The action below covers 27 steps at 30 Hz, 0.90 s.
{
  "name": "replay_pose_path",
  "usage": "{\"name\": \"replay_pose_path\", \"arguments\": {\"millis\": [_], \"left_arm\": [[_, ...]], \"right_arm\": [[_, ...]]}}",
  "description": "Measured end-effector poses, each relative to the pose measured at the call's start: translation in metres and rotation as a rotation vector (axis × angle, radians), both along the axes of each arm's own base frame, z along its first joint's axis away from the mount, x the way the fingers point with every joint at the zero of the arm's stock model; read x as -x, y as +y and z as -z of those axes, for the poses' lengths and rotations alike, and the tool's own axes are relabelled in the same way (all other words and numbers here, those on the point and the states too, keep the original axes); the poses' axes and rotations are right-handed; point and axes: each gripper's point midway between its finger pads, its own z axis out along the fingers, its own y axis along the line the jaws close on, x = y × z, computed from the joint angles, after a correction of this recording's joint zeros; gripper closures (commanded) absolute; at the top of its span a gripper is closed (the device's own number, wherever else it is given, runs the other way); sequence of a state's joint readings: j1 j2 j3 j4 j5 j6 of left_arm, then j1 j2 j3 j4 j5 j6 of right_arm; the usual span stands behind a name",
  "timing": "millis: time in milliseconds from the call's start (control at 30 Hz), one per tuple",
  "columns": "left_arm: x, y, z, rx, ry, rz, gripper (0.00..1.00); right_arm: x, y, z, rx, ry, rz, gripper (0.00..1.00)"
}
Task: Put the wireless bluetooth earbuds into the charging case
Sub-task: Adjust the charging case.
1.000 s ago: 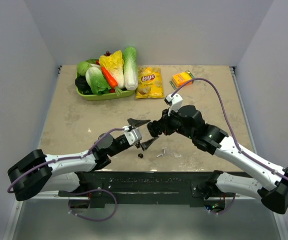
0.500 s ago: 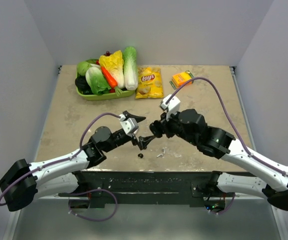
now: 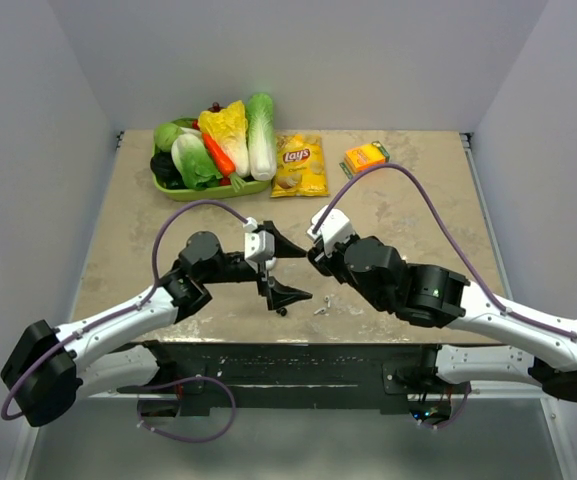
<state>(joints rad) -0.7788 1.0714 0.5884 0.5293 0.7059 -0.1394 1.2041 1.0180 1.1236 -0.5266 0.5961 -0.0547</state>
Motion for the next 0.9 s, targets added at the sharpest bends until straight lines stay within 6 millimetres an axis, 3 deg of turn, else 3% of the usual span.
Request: {"name": "replay_pose_path", "arguments": {"millis": [333,667,900], "left_arm": [[0.013,-0.001,-0.018,0.064,0.024,0.068,0.00],[-0.004,-0.019,-0.006,0.031,0.105,0.082,0.00],[-0.016,-0.019,-0.024,0.068,0.105,0.065,0.00]], "right_arm": [[-0.003,-0.010,-0.008,0.030,-0.048,0.034,1.00],[0.000,-0.009,-0.009,0.043,-0.063,0.032,1.00],[0.002,-0.005,-0.005,0.076,-0.076,0.038,1.00]]}}
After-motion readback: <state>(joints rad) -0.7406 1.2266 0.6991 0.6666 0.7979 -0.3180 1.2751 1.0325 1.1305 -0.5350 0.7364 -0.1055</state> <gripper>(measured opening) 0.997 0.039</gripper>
